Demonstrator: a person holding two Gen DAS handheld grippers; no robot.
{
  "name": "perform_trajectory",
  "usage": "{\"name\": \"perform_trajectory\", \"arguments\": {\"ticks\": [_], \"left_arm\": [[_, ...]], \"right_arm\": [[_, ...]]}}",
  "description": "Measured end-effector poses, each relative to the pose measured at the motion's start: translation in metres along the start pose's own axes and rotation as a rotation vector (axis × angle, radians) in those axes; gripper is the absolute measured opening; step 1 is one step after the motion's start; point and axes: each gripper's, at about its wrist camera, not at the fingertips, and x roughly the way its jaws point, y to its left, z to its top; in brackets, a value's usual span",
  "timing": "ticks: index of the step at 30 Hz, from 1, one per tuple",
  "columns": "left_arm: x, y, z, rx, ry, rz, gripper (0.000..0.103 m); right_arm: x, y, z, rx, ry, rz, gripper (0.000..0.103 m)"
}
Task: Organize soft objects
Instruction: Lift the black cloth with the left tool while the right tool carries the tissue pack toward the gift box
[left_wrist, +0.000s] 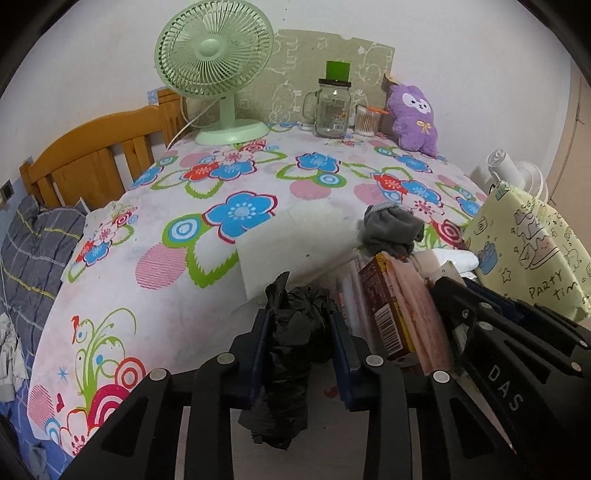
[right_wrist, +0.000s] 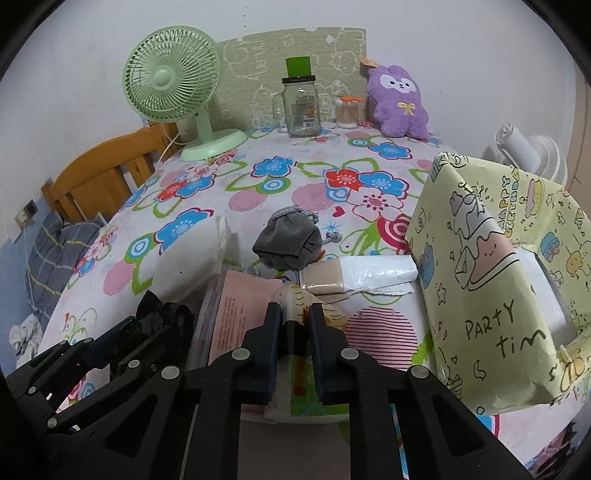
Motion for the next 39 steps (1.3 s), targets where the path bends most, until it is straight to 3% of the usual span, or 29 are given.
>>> {"name": "perform_trajectory", "arguments": {"ticks": [39], "left_arm": [[-0.078, -0.056, 0.045, 0.055, -0.155, -0.012, 0.031]], "right_arm": [[-0.094, -0.014, 0.049, -0.037, -0.155, 0.054, 0.017]]}}
